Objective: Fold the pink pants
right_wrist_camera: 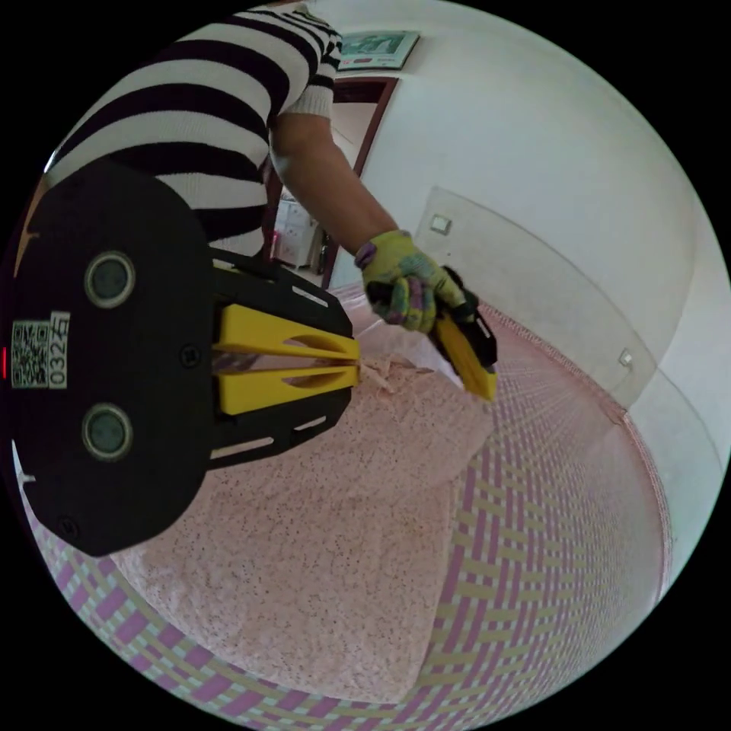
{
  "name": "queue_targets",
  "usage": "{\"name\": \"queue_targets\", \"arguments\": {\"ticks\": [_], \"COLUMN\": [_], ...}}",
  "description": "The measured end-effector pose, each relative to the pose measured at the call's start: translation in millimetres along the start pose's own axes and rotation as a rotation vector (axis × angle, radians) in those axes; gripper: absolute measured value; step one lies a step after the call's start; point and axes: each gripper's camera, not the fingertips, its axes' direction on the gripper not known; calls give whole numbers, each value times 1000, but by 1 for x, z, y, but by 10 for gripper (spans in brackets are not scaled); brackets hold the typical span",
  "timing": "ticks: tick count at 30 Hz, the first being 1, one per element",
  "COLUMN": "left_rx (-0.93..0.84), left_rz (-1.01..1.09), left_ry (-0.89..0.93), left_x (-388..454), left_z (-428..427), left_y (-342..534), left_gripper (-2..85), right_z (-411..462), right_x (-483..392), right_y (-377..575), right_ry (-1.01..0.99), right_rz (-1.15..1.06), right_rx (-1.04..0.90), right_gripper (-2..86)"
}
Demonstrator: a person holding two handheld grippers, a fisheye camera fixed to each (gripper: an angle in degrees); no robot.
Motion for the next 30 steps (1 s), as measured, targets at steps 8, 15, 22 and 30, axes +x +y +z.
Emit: {"name": "queue_targets", "arguments": {"ticks": [8, 15, 22, 30], "left_rx": [-33, -357, -526, -514], "left_rz": [86, 269, 386, 528], "left_ry": [-100, -233, -589, -575], "left_x": [-21, -22, -70, -77], "left_z": [-38, 14, 25, 19], "left_y": [29, 81, 129, 175], "left_gripper": [-8, -9, -9, -9], "right_z": [69, -7, -152, -230], "right_x": [-29, -51, 23, 98], "right_y": [-44, -36, 36, 109], "right_ry": [152, 131, 261, 62], "right_rz": [-143, -231, 177, 602], "right_rx": [-415, -303, 28, 332], "right_gripper": [88, 74, 69, 99]}}
